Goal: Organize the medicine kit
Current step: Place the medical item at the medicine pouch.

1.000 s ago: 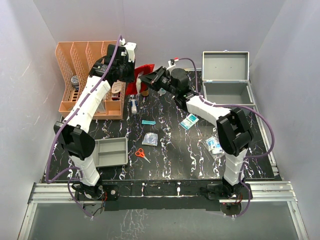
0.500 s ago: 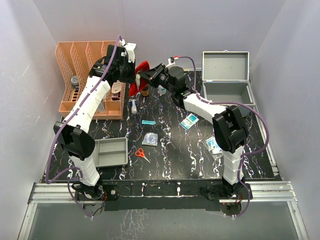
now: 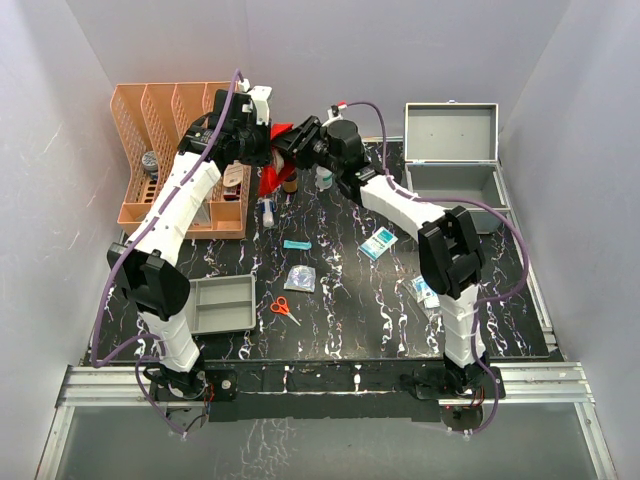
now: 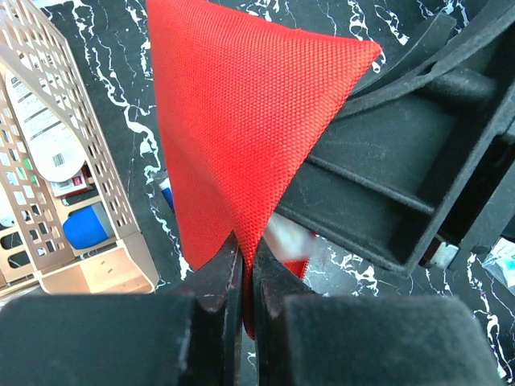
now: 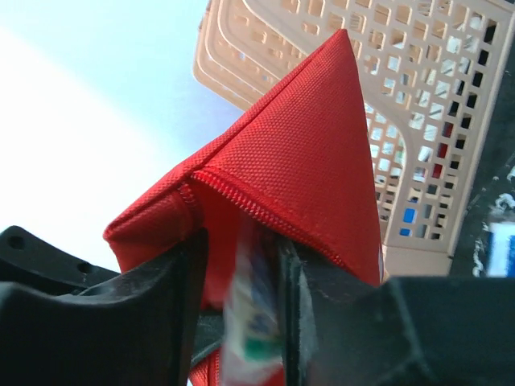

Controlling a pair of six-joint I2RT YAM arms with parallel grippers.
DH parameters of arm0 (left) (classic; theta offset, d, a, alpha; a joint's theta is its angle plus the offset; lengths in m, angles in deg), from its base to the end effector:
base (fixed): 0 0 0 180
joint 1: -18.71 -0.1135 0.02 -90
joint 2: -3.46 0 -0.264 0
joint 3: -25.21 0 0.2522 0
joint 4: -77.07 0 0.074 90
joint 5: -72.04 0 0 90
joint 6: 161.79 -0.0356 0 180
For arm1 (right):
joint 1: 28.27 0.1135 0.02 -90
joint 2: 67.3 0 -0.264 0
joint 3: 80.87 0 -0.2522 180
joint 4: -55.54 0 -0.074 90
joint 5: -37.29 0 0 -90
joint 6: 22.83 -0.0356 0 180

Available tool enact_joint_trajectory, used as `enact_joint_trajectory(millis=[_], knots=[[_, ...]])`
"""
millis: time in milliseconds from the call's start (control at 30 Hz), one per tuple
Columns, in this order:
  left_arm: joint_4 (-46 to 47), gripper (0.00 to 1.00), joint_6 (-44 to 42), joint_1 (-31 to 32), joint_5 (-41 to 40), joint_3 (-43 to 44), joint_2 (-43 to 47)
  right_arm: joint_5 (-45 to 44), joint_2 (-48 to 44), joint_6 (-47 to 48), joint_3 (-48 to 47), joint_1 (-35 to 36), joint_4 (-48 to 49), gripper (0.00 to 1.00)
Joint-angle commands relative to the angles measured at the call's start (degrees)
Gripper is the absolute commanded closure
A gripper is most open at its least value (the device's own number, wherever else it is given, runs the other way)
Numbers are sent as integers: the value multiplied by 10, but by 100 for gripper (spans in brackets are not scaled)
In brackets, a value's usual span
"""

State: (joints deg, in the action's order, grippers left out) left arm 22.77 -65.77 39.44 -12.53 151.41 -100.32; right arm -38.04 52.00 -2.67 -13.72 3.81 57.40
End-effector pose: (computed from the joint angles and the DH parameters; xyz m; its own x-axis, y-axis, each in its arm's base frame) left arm 0.3813 -0.1479 0.4083 -0.5361 0.0912 -0.8392 0.3734 0.9172 -0.1388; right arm 0.4256 0.2774 0.3067 -0.7065 0.6290 -0.3245 -0.1871 0.2762 0.9427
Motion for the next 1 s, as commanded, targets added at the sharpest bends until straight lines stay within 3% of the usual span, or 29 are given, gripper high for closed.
enact_joint_trajectory(millis=[0, 333, 633, 767, 967], knots=[[5, 100, 3, 1, 9, 0, 23, 15, -26, 82, -59, 8, -113, 61], [5, 100, 1, 1, 9, 4, 14, -22, -121, 139, -31, 9, -298, 60], [-7, 100, -8, 1, 3, -3, 16, -77, -170, 202, -67, 11, -421, 53], [-13, 100, -16, 1, -17, -11, 23, -140, -170, 300, -116, 18, -591, 52], [-17, 100, -17, 1, -22, -14, 27, -152, -192, 439, -30, 71, -708, 52]])
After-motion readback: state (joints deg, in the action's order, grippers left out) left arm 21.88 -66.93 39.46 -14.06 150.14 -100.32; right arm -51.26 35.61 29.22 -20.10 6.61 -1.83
